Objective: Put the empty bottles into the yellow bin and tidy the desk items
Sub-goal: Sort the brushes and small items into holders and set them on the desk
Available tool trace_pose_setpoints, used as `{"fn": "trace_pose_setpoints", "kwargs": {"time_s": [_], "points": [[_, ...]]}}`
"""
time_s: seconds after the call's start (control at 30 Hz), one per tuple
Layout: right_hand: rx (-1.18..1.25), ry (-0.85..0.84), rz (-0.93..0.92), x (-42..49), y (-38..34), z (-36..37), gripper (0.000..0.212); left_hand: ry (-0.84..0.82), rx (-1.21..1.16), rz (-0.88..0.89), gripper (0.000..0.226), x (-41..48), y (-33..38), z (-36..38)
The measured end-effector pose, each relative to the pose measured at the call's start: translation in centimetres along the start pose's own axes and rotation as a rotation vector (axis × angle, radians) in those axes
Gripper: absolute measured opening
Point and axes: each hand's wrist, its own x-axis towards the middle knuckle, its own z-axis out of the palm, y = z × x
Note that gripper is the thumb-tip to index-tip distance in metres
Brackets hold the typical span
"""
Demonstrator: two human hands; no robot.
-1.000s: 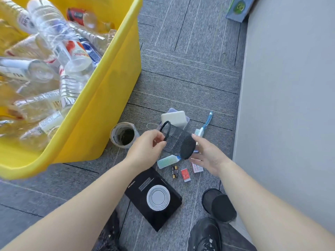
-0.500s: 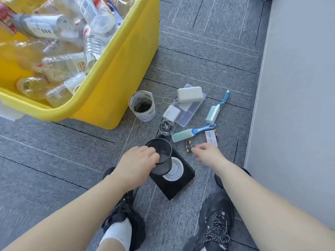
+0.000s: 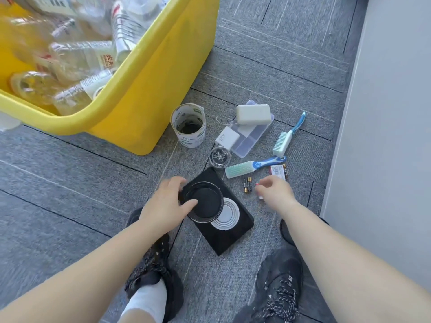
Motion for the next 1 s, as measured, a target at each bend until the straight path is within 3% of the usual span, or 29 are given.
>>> {"fn": "trace_pose_setpoints", "kwargs": {"time_s": [0.1, 0.23, 0.43, 0.6, 0.73, 0.9, 1.0], "points": [[-0.241, 0.054, -0.181, 1.8, -1.2, 0.3, 0.048, -0.082, -0.003, -0.039, 0.026, 1.2, 0.3, -0.2], [-0.419, -0.025, -0.367, 3.8, -2.7, 1.2, 0.064, -0.059, -0.073, -0.066, 0.006, 2.2, 0.7, -0.3], [-0.826, 0.079, -0.497, 5.6, -3.4, 2.1, 0.05, -0.022, -0.24, -0.077, 0.007, 3.3, 0.4, -0.8], [-1.025, 0.041, -0.603, 6.2, -3.2, 1.8, 0.045, -0.032, -0.413, -0.17, 0.003, 3.9, 0.6, -1.4], [-0.75, 0.139, -0.59, 5.0, -4.7, 0.1, 0.033, 0.001, -0.449, -0.18, 0.004, 4.1, 1.4, -1.8], [0.205, 0.221, -0.529, 0.8, -8.5, -3.1, 0.023, 0.04, -0.457, -0.236, 0.008, 3.1, 1.7, -1.7], [0.528, 0.291, -0.501, -1.4, -10.5, -4.1, 0.025, 0.073, -0.503, -0.277, 0.009, 2.3, 1.7, -1.6]]}}
